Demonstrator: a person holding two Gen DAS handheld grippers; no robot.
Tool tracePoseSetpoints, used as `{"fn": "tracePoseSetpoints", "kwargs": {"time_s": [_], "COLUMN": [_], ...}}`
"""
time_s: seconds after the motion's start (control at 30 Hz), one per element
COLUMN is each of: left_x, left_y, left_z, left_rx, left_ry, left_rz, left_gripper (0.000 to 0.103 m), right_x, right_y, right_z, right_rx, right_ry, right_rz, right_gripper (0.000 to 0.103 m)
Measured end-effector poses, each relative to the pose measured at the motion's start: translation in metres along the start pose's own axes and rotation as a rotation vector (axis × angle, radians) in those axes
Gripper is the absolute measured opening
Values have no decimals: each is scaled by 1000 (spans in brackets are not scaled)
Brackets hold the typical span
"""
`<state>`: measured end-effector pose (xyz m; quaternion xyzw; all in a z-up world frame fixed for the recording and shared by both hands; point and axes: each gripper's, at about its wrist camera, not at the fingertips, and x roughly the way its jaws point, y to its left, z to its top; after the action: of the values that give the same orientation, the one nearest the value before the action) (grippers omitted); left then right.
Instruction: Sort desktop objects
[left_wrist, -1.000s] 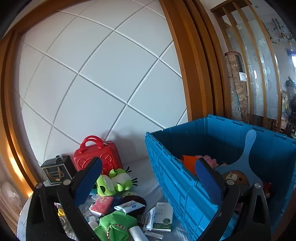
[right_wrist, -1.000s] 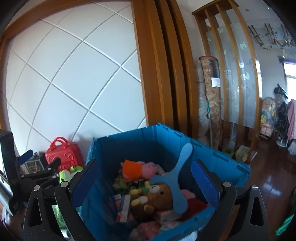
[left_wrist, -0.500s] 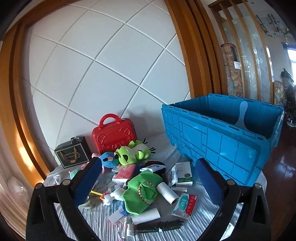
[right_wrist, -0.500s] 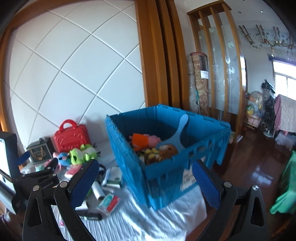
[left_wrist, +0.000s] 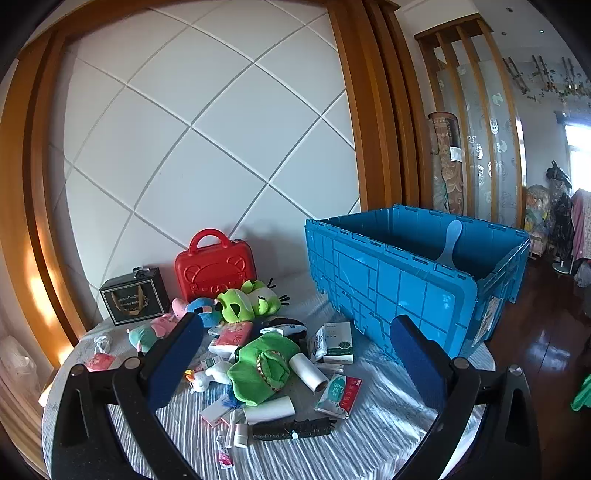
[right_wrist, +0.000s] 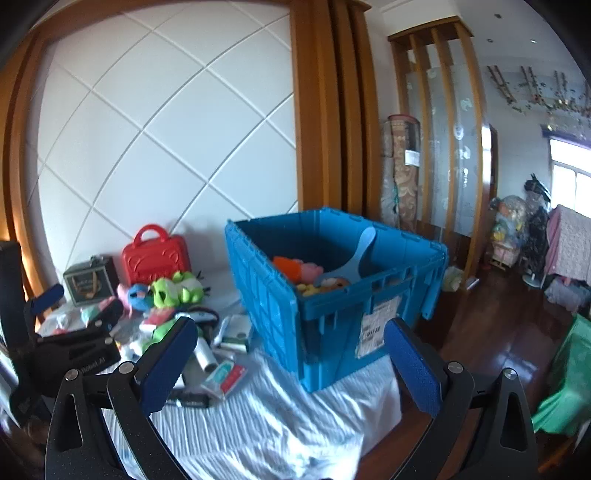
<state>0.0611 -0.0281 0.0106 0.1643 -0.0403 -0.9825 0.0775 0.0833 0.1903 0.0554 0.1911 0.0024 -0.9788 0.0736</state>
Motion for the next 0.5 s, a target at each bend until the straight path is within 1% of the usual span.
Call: {"fn": "tracePoseSetpoints", "kwargs": {"time_s": [0.17, 0.33, 0.5], "left_x": [0, -1, 7], "left_y": [-2, -6, -4], "left_z": [-2, -3, 1], "left_rx": [-11, 8, -15], "left_ry": [22, 11, 28], "left_rz": [19, -6, -24], "left_gripper": [103, 103, 103], "right_x": [-2, -2, 0], "right_y": [1, 0, 0], "right_z": [-10, -8, -4], "right_rx": [-11, -14, -12], "right_ry": [21, 15, 10], "right_rz": [22, 31, 41], "right_gripper": [102, 102, 102]}}
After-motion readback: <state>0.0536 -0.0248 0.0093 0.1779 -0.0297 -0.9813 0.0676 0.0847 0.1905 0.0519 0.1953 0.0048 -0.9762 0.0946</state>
